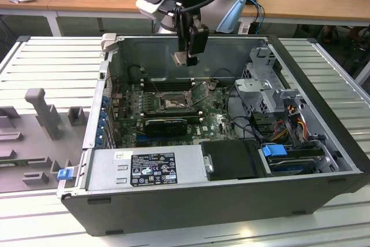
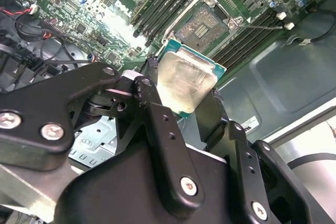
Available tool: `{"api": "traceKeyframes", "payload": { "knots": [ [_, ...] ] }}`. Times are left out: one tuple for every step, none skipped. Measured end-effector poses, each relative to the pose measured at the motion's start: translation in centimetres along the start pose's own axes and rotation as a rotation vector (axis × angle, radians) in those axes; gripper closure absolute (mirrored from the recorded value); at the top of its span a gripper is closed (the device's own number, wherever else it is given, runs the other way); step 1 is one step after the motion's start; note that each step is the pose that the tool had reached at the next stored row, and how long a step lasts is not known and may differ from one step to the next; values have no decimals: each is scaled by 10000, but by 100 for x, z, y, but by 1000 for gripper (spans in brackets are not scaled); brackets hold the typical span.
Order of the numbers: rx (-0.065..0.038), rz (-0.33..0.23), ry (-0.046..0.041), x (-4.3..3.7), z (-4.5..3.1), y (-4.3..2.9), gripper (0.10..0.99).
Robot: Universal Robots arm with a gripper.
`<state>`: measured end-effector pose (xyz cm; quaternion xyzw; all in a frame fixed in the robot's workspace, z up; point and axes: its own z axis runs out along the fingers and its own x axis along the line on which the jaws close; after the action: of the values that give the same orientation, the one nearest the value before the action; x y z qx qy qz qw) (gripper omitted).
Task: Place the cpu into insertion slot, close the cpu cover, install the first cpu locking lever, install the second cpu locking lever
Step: 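Place the cpu into insertion slot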
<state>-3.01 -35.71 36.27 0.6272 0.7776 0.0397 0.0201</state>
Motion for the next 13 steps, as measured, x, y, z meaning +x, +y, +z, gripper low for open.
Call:
{"api": "traceKeyframes", "payload": {
  "knots": [
    [-1, 5, 1, 0, 12, -1, 557],
    [0, 9, 0, 0, 18, -2, 557],
    [-1, 12, -1, 0, 22, -2, 557],
    [-1, 15, -1, -1, 26, -2, 557],
    [-1, 21, -1, -1, 33, -3, 557],
    [-1, 27, -2, -1, 39, -4, 557],
    [1, 33, -2, -1, 45, -4, 557],
    [2, 36, -2, -1, 49, -4, 557],
    [2, 40, -2, -1, 54, -5, 557],
    [2, 45, -3, -1, 60, -5, 557],
    [4, 50, -3, -1, 64, -6, 557],
    [4, 56, -3, -1, 70, -6, 557],
    [5, 64, -4, -1, 78, -7, 557]
  ]
}}
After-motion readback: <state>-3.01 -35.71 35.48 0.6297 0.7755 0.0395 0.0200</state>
